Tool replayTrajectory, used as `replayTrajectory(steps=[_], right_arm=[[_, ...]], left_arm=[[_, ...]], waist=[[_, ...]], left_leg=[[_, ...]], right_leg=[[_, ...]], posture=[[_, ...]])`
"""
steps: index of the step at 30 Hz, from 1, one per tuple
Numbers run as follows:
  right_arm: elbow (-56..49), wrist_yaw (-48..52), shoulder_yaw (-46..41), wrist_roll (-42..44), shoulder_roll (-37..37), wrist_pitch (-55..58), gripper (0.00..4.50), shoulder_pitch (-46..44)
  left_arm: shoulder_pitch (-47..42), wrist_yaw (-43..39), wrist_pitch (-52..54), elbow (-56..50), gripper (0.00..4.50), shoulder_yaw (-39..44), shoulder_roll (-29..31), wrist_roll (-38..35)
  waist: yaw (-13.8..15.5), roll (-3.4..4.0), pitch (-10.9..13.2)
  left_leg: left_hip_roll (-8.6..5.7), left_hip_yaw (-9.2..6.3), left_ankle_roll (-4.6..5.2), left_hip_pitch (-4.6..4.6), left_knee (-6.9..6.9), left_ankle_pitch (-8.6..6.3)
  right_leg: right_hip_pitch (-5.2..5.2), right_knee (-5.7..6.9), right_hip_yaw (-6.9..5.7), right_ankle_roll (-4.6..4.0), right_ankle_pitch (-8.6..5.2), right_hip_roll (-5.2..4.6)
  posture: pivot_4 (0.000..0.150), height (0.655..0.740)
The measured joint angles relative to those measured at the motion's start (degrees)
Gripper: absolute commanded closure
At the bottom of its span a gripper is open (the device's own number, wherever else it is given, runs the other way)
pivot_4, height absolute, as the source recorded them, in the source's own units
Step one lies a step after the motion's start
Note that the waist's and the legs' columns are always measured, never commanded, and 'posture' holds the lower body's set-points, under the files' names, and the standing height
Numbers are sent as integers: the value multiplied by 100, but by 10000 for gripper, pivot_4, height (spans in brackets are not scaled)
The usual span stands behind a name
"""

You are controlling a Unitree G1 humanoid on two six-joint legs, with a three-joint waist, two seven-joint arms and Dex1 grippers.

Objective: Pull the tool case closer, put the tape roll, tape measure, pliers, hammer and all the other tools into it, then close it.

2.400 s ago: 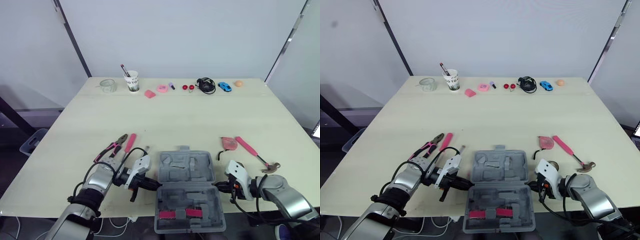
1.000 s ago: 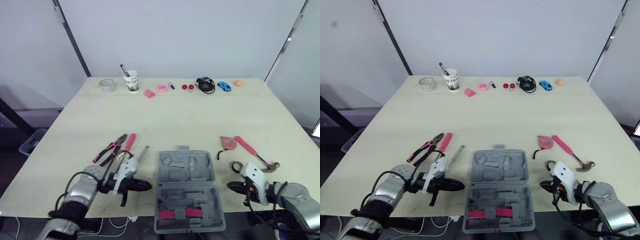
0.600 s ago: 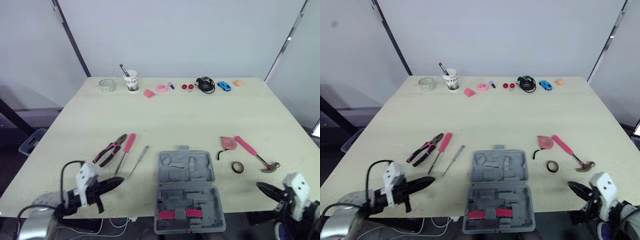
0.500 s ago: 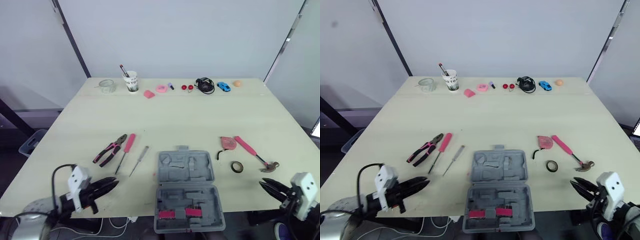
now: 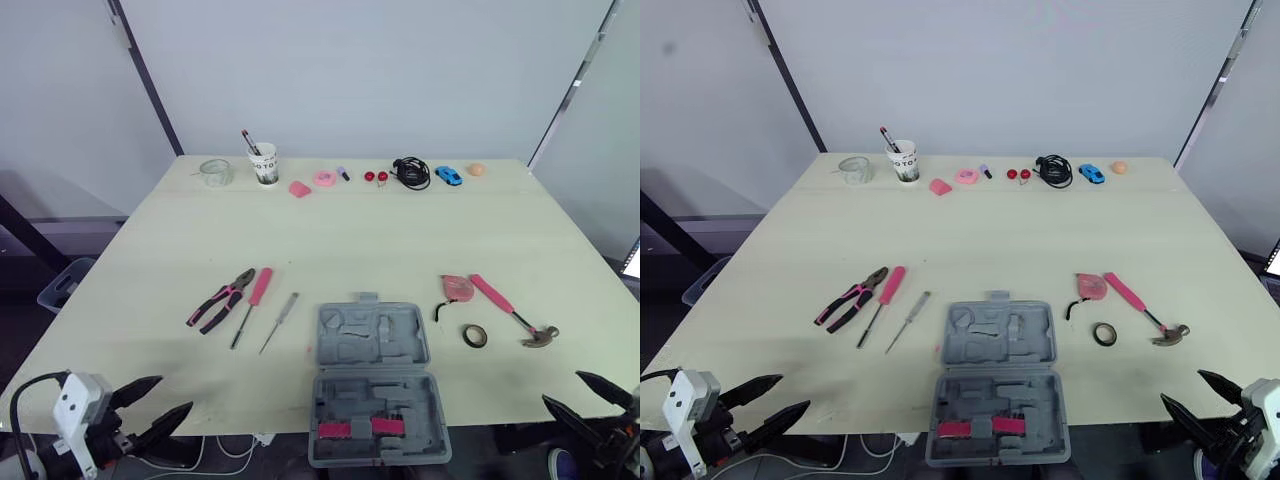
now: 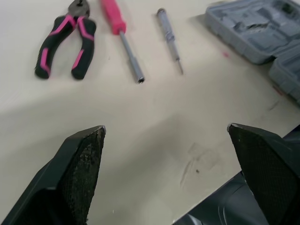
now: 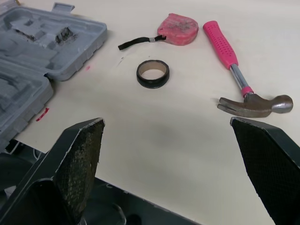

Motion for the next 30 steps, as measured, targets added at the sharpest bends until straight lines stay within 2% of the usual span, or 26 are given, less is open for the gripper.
replayTrajectory(steps=[4,7,10,14,17,24,30], right_arm=[[-331,-160,196,-204,-470,398,0,-294],[-646,-313,616,-665,-1203,947,0,-671],[-704,-192,871,-772,-1783,1406,0,-1118],[-646,429,1837,-1127,-2800,1762,0,-2193],[-526,784,2683,-1504,-3202,2014,0,-2957],[-16,1788,4666,-2517,-3108,2205,0,-5311],[773,2129,5662,-3454,-2673,1929,0,-6107]], left_arm=[[-438,-155,149,-55,603,-188,177,-84],[-1026,-353,318,-173,603,-538,478,-154],[-1574,-517,394,-237,603,-864,634,-185],[-2248,-992,757,-709,603,-1590,675,-485],[-2555,-1145,875,-775,603,-1962,679,-507],[-3245,-1388,791,-1124,603,-2549,551,-536],[-3423,-1548,351,-1110,603,-2922,448,-217]], waist=[[6,-2,0],[15,-9,-2],[27,-4,1],[15,-9,-1],[-6,-6,10],[-35,-9,16],[7,-13,18]], left_leg=[[0,4,18,0,0,10],[-2,7,19,0,2,11],[-15,16,21,1,1,12],[-23,21,34,-4,-3,5],[-26,23,37,-10,-4,4],[-26,25,36,-4,0,5],[-30,46,37,-17,3,5]], right_leg=[[-1,0,-4,-5,3,0],[-1,1,-5,-21,13,5],[-1,0,-3,-22,15,19],[1,-7,3,-21,15,32],[-1,-16,6,-20,17,49],[4,-14,14,-19,18,55],[1,-17,11,-19,18,56]], posture=[[1500,7400],[1500,7400],[1500,7400],[1500,7400],[1500,7400],[1500,7400],[1500,7400]])
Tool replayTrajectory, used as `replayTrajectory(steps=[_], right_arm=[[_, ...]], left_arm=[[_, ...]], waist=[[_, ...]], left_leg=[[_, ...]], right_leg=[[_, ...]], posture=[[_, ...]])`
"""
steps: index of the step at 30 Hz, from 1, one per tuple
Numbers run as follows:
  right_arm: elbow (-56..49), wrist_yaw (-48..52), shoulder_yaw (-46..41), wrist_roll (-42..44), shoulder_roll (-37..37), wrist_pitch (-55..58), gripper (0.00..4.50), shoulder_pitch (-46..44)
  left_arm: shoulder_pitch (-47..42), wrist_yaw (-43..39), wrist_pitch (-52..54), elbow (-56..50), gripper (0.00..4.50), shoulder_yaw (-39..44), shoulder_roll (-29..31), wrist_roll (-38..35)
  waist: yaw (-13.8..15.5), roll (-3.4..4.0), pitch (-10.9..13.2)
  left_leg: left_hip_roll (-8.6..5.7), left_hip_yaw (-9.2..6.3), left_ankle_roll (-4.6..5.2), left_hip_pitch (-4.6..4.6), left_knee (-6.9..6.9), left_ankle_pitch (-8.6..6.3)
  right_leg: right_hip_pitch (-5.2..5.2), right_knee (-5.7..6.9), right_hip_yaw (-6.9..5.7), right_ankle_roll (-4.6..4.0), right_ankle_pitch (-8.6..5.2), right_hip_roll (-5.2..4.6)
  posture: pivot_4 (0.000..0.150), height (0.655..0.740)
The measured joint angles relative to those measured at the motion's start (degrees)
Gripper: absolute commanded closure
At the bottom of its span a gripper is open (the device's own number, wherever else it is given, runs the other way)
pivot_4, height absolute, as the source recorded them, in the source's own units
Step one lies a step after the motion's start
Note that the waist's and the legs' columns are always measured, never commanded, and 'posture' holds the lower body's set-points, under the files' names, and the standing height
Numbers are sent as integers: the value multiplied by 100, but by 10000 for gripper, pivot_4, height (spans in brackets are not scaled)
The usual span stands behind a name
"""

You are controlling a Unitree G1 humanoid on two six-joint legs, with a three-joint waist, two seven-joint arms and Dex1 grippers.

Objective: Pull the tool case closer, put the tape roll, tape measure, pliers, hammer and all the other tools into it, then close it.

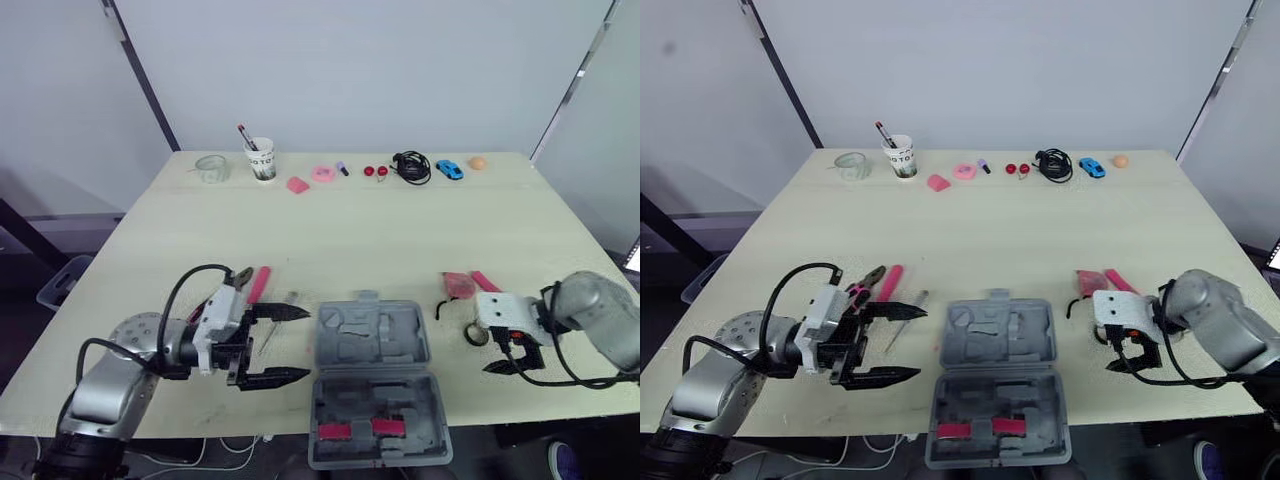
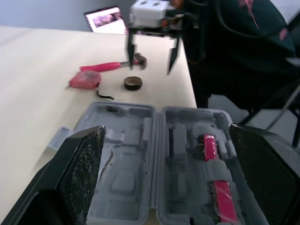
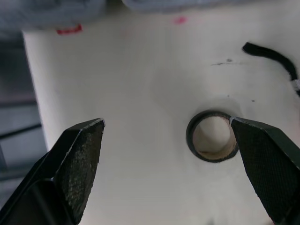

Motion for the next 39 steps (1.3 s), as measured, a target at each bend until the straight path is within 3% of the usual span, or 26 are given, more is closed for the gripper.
replayTrajectory(steps=[12,15,18,21,22,25,39], right_arm=[[945,249,463,-979,497,-404,0,-444],[1142,208,500,-1079,709,-434,6756,-455],[1321,133,512,-1193,821,-497,23479,-466],[1409,57,511,-1250,904,-539,32288,-551],[1563,56,511,-1275,963,-560,38743,-627],[1672,123,517,-1296,1000,-629,44765,-686],[1376,1076,556,-1562,986,-714,44765,-1427]], left_arm=[[-139,64,-108,-9,603,-152,-238,-63],[-137,114,-107,-9,0,-159,-273,-62],[-137,141,-113,-9,0,-159,-289,-49],[-136,156,-118,-9,0,-159,-299,-28],[-119,170,-119,-9,0,-159,-302,-15],[-87,180,-127,-9,0,-159,-308,-9],[370,590,-216,-173,0,-148,-452,-4]], waist=[[-23,1,0],[-29,1,1],[-28,1,0],[-34,1,0],[-34,1,0],[-40,1,0],[-57,3,1]], left_leg=[[2,8,0,9,5,1],[1,10,0,9,8,1],[1,11,0,10,11,1],[1,14,0,12,11,1],[1,12,0,14,11,1],[1,15,0,14,11,1],[7,20,-1,23,10,1]], right_leg=[[1,15,5,4,2,4],[1,19,8,4,2,4],[2,21,10,4,2,4],[2,23,12,4,2,4],[2,26,11,3,2,5],[2,26,14,4,2,4],[1,33,19,3,2,6]], posture=[[1500,7400],[1500,7400],[1500,7400],[1500,7400],[1500,7400],[1500,7400],[1500,7400]])
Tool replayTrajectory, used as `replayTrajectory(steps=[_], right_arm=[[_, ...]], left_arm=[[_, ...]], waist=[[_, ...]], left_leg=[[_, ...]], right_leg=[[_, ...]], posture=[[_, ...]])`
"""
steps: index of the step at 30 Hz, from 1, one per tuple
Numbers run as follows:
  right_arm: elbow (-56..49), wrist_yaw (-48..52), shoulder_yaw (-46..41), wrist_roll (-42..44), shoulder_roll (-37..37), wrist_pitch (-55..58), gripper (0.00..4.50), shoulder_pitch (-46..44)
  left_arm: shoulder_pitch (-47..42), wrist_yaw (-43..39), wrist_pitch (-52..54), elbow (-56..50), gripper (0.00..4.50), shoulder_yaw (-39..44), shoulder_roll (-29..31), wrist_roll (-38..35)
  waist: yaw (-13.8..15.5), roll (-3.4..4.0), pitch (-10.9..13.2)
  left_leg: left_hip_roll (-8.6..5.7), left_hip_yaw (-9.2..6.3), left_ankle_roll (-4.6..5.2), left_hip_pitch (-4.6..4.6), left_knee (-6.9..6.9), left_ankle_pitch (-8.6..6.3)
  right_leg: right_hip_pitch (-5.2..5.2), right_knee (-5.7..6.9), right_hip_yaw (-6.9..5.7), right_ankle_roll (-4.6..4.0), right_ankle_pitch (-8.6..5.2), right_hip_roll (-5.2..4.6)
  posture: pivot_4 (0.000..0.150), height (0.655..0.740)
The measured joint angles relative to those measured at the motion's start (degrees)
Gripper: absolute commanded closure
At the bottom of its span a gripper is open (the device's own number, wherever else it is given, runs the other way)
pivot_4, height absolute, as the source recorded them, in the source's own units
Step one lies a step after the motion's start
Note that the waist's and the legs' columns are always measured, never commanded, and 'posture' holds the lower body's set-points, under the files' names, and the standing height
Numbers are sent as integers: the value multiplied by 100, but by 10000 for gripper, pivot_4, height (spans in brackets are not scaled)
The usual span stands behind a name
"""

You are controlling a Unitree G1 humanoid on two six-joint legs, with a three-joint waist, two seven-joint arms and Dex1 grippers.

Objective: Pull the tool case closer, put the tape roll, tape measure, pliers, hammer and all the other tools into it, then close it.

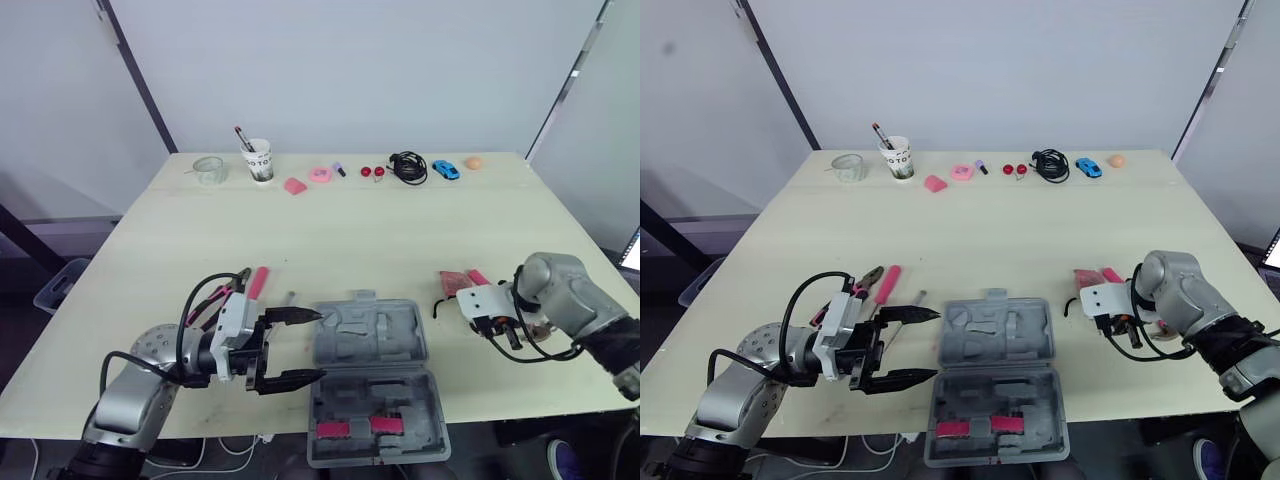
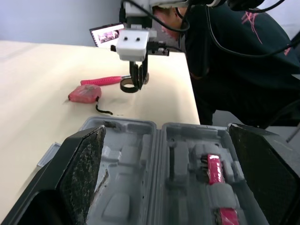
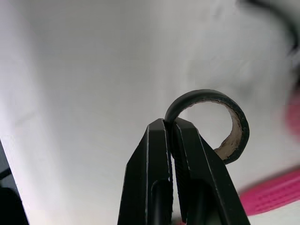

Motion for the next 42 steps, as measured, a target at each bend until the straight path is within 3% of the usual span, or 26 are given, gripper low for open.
replayTrajectory(steps=[4,8,12,15,26,42], right_arm=[[-268,207,122,-55,485,116,44765,-399],[-316,433,528,-121,1803,570,44765,-1363],[-167,430,737,-129,2273,627,44765,-1617],[485,280,960,-136,3052,593,44765,-2008],[2713,-612,1272,-323,4691,-384,44765,-2644],[3729,-965,1356,-592,4903,-1063,44765,-2640]], left_arm=[[296,244,-27,-91,0,146,-27,-2],[1056,849,-64,-262,0,935,-75,-35],[1360,1073,13,-378,0,1190,-114,-154],[1696,1380,47,-738,0,1503,-197,-249],[2550,2174,382,-1200,0,2298,-310,-461],[2418,2389,662,-1312,0,2302,-270,-554]], waist=[[-24,2,1],[0,1,7],[42,3,8],[-20,-1,6],[-87,21,22],[-168,7,29]], left_leg=[[5,7,0,14,-6,0],[32,12,-1,29,-12,-1],[35,19,-3,25,-10,0],[33,19,-4,29,-10,0],[35,21,-21,30,-22,7],[40,10,-30,28,-31,9]], right_leg=[[1,5,10,-1,0,2],[1,7,8,-5,1,12],[1,4,0,-6,1,-2],[2,7,7,-11,5,1],[-3,6,-11,-17,4,7],[-4,5,-8,-19,5,0]], posture=[[1500,7400],[1500,7400],[1500,7400],[1500,7400],[1500,7400],[1500,7400]])
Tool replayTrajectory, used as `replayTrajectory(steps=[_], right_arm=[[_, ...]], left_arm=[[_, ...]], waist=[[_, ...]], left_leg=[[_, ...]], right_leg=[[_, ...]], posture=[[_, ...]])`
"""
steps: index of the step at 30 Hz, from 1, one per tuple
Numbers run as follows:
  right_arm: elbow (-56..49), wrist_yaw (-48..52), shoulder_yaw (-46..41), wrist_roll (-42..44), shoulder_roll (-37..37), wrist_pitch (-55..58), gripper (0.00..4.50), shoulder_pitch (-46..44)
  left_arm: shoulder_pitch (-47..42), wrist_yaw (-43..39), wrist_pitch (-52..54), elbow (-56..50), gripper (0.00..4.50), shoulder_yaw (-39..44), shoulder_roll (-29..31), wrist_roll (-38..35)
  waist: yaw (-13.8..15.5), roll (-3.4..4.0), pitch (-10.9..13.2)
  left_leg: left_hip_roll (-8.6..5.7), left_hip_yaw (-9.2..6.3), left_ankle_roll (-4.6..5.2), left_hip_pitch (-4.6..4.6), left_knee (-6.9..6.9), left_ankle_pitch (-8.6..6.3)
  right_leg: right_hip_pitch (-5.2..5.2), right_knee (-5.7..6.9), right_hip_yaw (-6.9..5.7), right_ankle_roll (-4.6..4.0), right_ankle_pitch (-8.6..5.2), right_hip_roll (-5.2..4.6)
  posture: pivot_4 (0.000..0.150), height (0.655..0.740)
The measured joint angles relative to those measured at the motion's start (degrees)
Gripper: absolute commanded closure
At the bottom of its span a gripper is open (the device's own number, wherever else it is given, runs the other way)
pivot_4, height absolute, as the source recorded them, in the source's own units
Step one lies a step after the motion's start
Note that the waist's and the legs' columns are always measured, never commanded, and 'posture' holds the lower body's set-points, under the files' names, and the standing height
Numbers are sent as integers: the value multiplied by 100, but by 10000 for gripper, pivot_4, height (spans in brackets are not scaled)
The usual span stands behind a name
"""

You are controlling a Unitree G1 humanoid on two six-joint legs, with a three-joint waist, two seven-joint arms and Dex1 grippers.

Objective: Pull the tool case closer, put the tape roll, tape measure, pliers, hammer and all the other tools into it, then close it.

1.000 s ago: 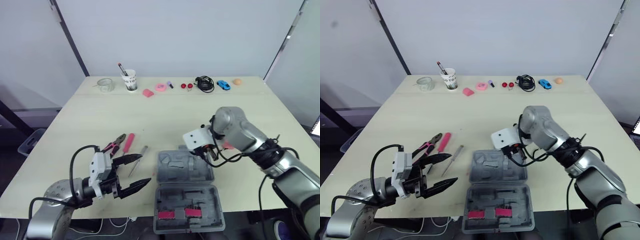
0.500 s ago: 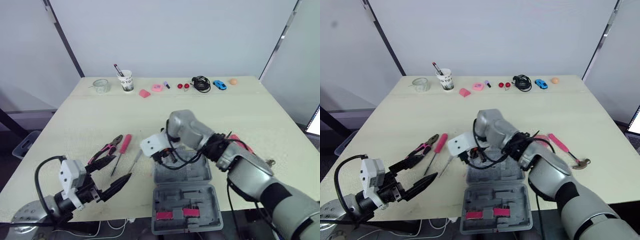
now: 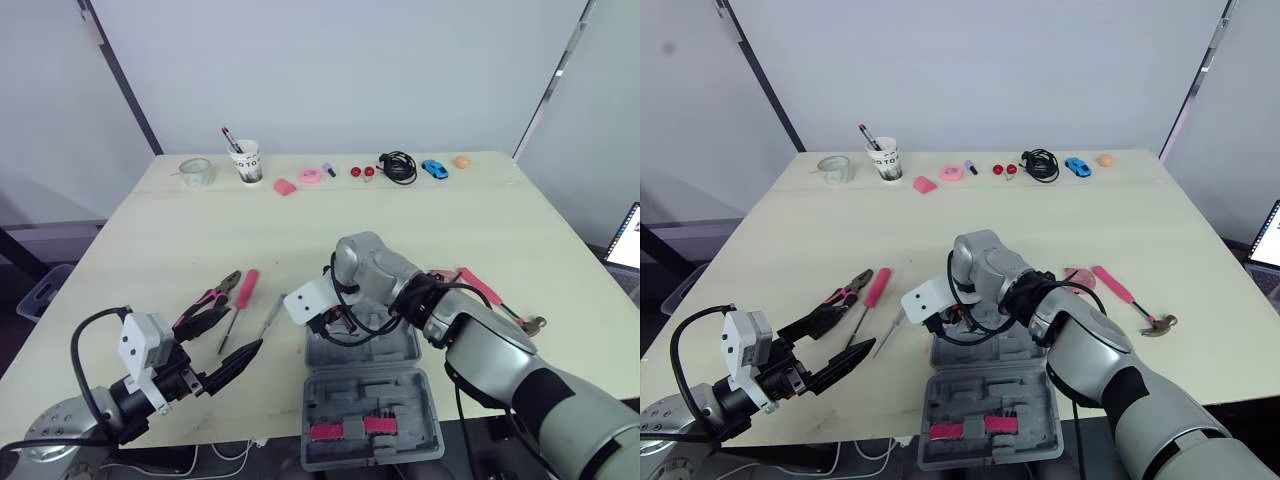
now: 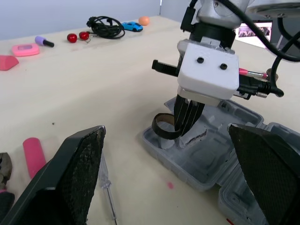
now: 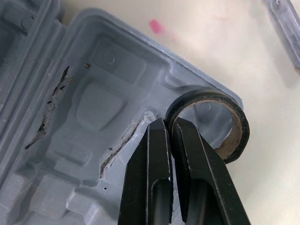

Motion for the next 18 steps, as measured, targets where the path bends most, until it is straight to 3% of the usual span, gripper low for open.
replayTrajectory(steps=[18], right_arm=[[446,-237,-19,-87,124,-245,44765,0]], left_arm=[[-57,248,315,113,0,-60,134,342]], waist=[[-2,-1,3]], left_leg=[[6,-15,-2,0,-4,-1]], right_leg=[[-3,-1,1,-1,0,-8]], posture=[[1500,7400]])
